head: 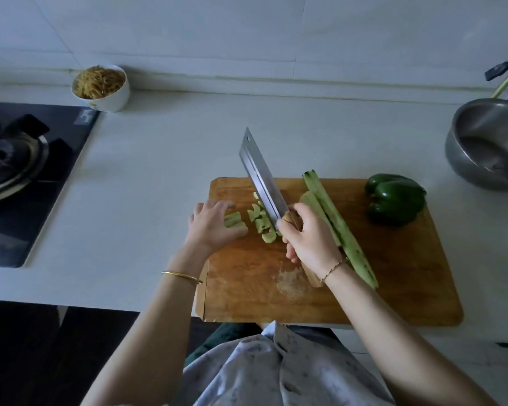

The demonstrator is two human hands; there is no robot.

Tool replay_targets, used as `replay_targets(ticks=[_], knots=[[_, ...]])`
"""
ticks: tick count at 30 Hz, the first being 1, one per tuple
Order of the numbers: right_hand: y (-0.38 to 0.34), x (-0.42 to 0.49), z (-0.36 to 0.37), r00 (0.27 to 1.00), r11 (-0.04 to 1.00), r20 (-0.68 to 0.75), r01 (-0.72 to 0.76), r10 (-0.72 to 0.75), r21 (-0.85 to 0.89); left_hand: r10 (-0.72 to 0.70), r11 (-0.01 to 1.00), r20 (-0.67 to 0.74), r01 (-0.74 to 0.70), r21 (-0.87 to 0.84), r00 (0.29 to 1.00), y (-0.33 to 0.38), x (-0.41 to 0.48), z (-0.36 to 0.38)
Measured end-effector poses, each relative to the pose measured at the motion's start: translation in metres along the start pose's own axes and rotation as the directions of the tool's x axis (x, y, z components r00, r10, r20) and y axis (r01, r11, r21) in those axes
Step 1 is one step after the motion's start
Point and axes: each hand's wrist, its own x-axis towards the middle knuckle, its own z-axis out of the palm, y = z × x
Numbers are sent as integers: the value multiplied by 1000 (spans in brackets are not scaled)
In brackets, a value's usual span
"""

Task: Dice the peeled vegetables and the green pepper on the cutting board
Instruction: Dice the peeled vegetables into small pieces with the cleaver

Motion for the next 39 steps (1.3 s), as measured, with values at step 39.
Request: replay_targets(ticks=[39], knots=[[-26,4,45,990,909,121,-18,75,-416,29,997,-204,-42,-61,979,-8,-13,29]])
